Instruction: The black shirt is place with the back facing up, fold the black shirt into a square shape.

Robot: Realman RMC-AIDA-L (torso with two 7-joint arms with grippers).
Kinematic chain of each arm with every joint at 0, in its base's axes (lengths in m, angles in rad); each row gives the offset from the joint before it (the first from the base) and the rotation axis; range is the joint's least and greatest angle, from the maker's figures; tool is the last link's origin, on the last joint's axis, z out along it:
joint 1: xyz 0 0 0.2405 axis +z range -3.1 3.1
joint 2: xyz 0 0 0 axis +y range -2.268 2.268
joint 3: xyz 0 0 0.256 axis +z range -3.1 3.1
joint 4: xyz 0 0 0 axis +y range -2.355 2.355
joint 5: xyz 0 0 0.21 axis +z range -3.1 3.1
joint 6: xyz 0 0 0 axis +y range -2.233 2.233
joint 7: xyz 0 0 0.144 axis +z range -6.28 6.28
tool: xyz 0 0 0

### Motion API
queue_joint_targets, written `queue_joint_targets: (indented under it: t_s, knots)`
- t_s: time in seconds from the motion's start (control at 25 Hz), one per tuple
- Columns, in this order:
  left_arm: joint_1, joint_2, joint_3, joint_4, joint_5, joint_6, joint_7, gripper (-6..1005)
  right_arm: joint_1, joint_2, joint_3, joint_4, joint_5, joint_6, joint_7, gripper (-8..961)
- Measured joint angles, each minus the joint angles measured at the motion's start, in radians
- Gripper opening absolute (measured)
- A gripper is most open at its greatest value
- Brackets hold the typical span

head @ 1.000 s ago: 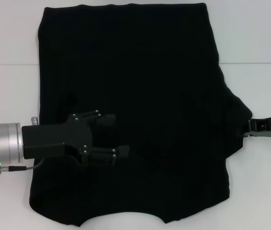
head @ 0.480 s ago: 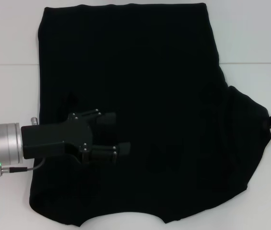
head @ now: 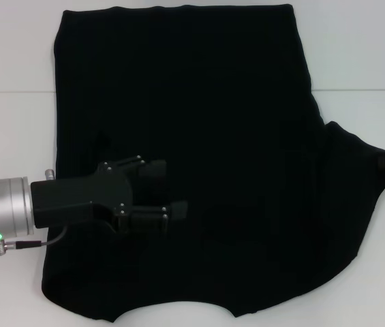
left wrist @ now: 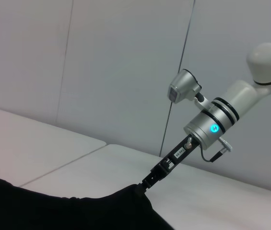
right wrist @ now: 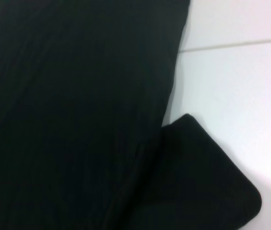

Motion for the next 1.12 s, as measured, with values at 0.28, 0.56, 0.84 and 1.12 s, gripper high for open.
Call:
queue_joint_targets:
  t_s: [0.28, 0.56, 0.84, 1.12]
  knots:
    - [0.002, 0.0, 0.0, -0.008, -0.007, 0.0, 0.0, 937, 0.016, 0.002, -0.007, -0.003, 0.0, 0.0, -0.009, 9]
    - [0.003, 0.0, 0.0, -0.008, -0.011, 0.0, 0.0, 936, 0.092, 0.04, -0.049, -0.033, -0.001, -0.123, -0.019, 17]
    - [0.004, 0.001, 0.0, -0.008, -0.012, 0.0, 0.0, 936, 0.203, 0.088, -0.246, -0.03, -0.053, -0.171, 0.047, 43]
    - [0.009, 0.005, -0.003, -0.008, -0.012, -0.009, 0.0, 937, 0.323, 0.129, -0.321, 0.011, -0.223, -0.107, 0.164, 68]
